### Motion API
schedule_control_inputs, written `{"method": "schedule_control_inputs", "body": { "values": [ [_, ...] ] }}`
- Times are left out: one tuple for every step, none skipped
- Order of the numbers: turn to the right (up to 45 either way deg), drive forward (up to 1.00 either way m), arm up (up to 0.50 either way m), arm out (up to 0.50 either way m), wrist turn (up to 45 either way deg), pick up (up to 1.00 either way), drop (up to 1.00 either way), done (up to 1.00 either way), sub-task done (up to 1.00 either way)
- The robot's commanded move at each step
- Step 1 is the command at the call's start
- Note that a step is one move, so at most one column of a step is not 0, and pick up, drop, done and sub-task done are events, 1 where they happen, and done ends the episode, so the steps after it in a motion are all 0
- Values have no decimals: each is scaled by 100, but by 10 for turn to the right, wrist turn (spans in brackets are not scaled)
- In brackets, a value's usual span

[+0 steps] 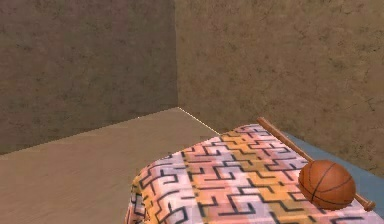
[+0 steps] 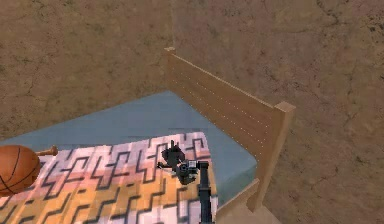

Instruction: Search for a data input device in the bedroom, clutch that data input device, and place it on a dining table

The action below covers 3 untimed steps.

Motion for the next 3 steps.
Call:
{"method": "schedule_control_inputs", "body": {
  "values": [
    [0, 0, 10, 0, 0, 0, 0, 0, 0],
    [0, 0, 42, 0, 0, 0, 0, 0, 0],
    [0, 0, 0, 0, -450, 0, 0, 0, 0]
  ]
}}
